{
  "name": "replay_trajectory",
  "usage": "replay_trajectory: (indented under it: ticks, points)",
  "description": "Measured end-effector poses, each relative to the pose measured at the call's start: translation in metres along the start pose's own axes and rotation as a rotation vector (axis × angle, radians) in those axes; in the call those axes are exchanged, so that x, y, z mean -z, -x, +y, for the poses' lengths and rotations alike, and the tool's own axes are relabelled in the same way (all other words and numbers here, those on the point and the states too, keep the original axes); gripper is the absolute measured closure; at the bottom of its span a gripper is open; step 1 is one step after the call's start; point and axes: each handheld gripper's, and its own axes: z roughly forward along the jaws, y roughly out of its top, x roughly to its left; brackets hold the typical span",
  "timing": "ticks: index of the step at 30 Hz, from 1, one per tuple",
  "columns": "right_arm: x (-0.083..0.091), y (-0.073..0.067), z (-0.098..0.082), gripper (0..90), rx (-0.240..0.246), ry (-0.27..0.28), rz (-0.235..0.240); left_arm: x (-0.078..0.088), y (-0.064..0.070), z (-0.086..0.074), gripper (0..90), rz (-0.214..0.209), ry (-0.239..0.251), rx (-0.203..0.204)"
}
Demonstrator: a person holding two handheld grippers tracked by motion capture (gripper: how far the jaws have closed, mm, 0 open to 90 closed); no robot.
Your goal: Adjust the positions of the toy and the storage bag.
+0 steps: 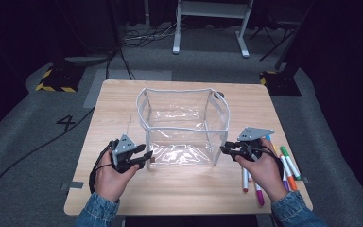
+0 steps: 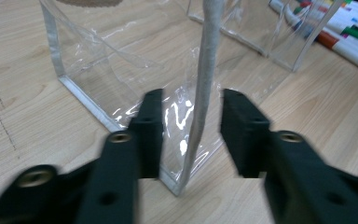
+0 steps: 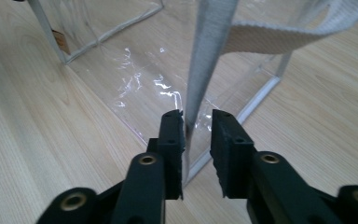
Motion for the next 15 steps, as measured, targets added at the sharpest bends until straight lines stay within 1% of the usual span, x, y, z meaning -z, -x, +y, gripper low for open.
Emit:
replay_trajectory:
  ticks: [1, 2, 3, 4, 5, 6, 8, 11, 13, 15]
  points:
    - [-0.002, 0.000, 0.001, 78.1, 0.005, 0.002, 0.012, 0.000, 0.000, 0.000, 72.8, 0.003, -0.004, -0.012]
    - [-0.003, 0.001, 0.001, 81.0, 0.010, -0.001, 0.017, 0.000, 0.000, 0.000, 81.5, -0.016, -0.005, -0.014]
    - [-0.003, 0.000, 0.001, 82.5, 0.017, 0.001, 0.018, 0.000, 0.001, 0.000, 87.1, -0.011, -0.005, -0.030]
    - [-0.003, -0.001, 0.002, 85.2, 0.026, 0.009, 0.016, 0.001, 0.003, 0.000, 87.2, 0.001, -0.013, -0.054]
    - [-0.001, -0.001, 0.002, 86.9, 0.030, 0.011, 0.016, 0.002, 0.005, 0.001, 87.3, 0.005, -0.020, -0.068]
    - [0.001, -0.002, 0.001, 87.4, 0.035, 0.007, 0.016, 0.002, 0.007, 0.001, 87.3, 0.003, -0.025, -0.074]
    - [0.003, -0.004, 0.000, 87.8, 0.042, -0.001, 0.014, 0.004, 0.010, 0.000, 87.3, -0.009, -0.032, -0.075]
    - [0.010, -0.008, -0.003, 87.8, 0.058, -0.012, 0.008, 0.007, 0.020, 0.000, 87.3, -0.026, -0.054, -0.094]
    - [0.018, -0.012, -0.009, 87.9, 0.058, -0.010, 0.016, 0.011, 0.026, 0.000, 87.1, -0.041, -0.064, -0.120]
    - [0.026, -0.015, -0.015, 87.9, 0.051, -0.004, 0.030, 0.015, 0.032, -0.001, 87.1, -0.063, -0.068, -0.127]
